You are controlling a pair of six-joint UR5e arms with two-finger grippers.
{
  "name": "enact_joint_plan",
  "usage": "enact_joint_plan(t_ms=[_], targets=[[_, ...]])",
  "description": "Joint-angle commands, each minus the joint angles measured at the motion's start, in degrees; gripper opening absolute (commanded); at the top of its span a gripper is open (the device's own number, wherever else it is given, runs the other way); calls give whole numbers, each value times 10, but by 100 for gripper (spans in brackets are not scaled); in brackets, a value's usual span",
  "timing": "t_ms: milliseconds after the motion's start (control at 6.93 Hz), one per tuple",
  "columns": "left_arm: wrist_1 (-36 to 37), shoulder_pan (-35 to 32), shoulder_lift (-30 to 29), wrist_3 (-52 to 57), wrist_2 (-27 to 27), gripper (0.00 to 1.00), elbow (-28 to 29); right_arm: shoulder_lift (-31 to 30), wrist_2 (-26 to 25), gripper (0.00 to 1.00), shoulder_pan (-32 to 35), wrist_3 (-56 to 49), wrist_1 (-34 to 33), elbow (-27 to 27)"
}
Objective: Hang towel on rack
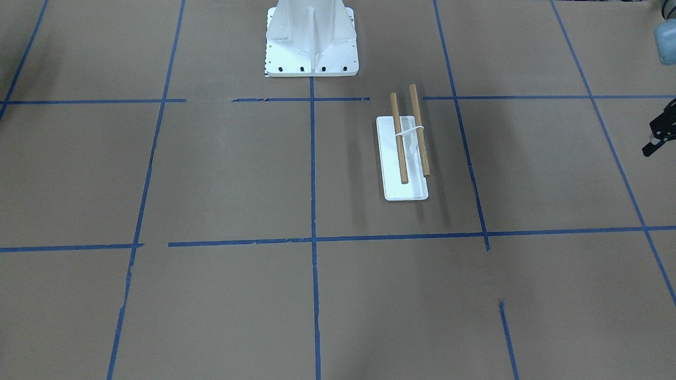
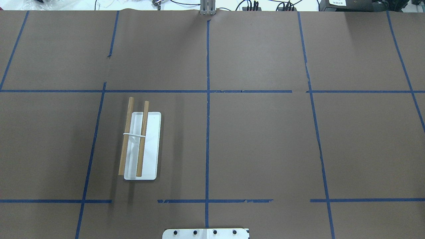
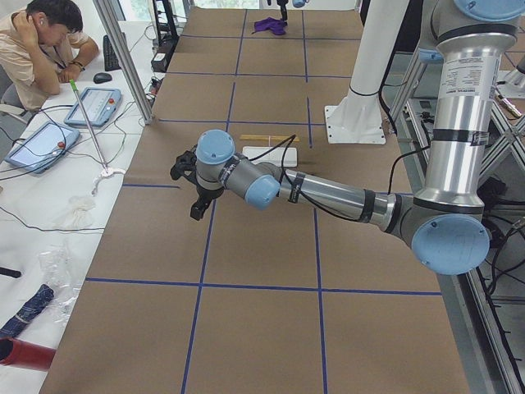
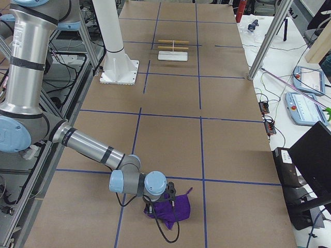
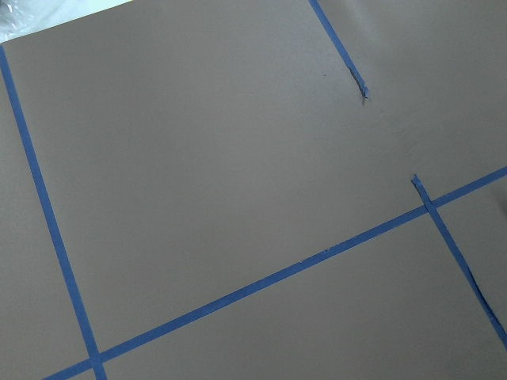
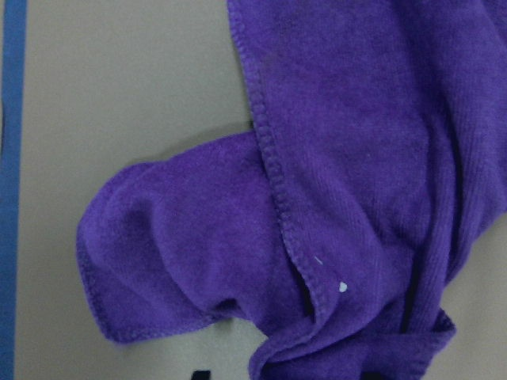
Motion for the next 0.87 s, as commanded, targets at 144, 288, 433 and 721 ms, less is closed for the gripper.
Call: enact_joint_plan(t_ms=[144, 288, 433, 721], targets=[[0, -2, 1, 0, -4, 100, -8, 0, 1, 0, 4, -3, -1, -20], [0, -2, 1, 1, -4, 100, -9, 2, 3, 0, 3, -3, 0, -21], [-1, -2, 1, 1, -4, 100, -7, 6, 10, 0, 12, -2, 0, -10], [-92, -2, 1, 2, -1, 100, 10, 9, 59, 0, 33, 20, -9, 76]])
